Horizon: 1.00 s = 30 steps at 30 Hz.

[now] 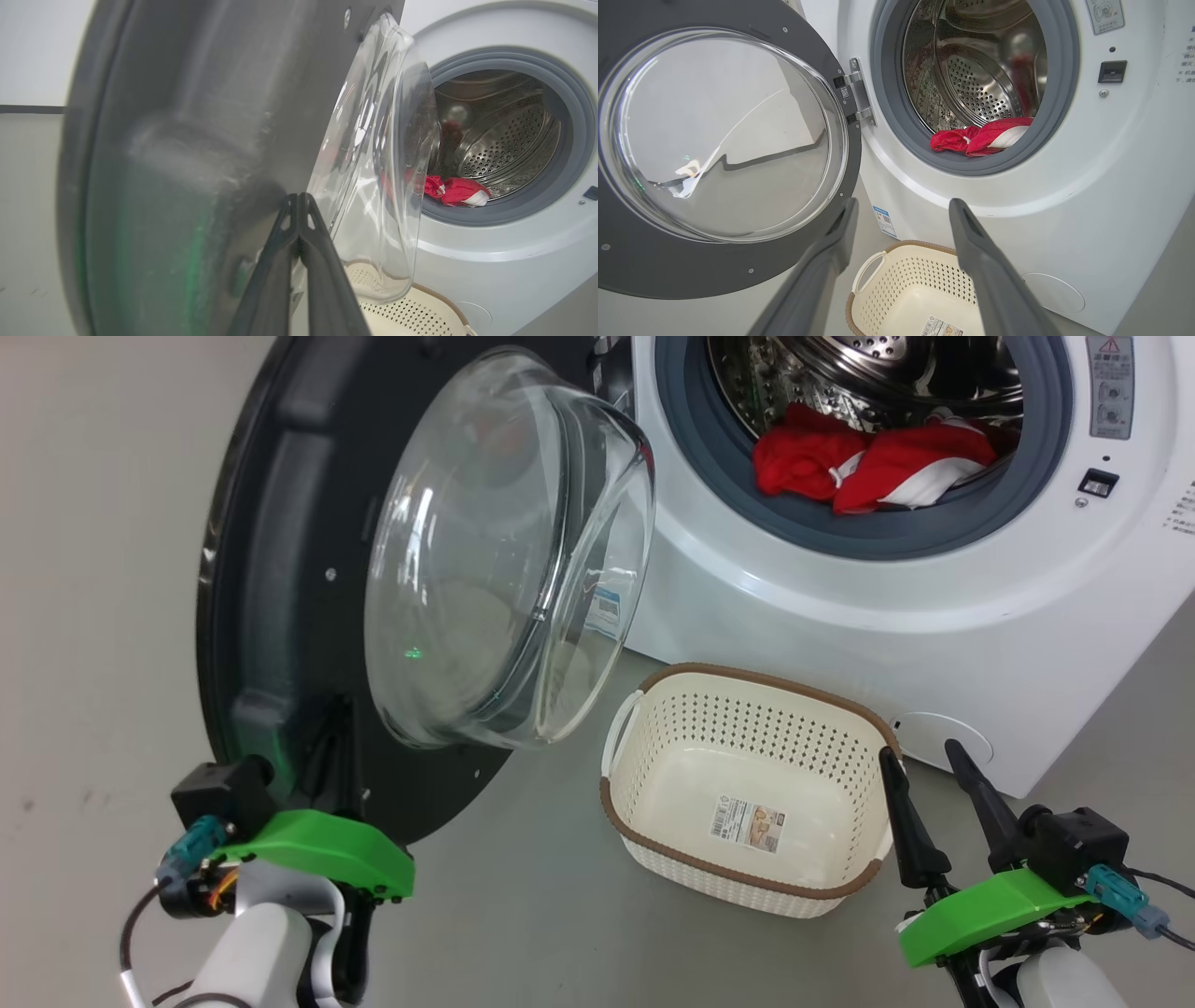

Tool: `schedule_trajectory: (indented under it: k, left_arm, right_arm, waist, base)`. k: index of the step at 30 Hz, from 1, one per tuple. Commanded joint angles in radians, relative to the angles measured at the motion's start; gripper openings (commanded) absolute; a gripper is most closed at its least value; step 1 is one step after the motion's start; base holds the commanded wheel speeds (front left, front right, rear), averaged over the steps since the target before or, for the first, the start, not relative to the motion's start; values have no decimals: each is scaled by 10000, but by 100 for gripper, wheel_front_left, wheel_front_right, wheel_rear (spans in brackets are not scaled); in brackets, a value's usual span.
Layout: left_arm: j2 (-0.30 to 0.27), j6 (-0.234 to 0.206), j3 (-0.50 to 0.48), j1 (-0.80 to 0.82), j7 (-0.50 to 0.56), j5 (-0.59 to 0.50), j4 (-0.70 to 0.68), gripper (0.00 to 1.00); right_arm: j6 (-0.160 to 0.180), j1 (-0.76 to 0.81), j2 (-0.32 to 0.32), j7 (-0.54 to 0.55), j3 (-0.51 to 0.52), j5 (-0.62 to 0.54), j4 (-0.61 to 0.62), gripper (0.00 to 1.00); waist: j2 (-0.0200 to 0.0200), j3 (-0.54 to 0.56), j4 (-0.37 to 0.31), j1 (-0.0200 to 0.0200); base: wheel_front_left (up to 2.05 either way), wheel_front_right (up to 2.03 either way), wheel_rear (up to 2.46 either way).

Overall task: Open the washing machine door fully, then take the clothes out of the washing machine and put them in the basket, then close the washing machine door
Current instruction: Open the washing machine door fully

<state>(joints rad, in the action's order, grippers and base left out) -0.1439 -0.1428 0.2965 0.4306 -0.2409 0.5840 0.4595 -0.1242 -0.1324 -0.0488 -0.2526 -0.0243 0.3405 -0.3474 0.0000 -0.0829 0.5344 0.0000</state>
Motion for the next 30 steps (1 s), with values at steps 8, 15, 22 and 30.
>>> schedule_trajectory:
  k: [8,15,22,30]
  left_arm:
    - [-607,-194,-1195,374,-199,66,327,0]
    - [-735,-127,-2195,482,-206,-315,390,0]
    - [-735,28,-2824,675,-207,-722,580,0]
    - [-669,302,-3562,1137,-207,-1134,993,0]
  right_arm:
    - [-65,-342,-14,-91,-169,-500,293,100]
    - [-65,-297,-21,-91,-231,-714,315,100]
    - [-65,-289,-73,-92,-299,-763,319,100]
    - [-65,-296,-216,-92,-410,-742,284,100]
  waist:
    - [0,-340,5,0]
    - [0,-466,-11,0]
    - [0,-586,-6,0]
    - [0,-864,-2,0]
  base:
    - [0,0,0]
    - [0,0,0]
    - [0,0,0]
    - [0,0,0]
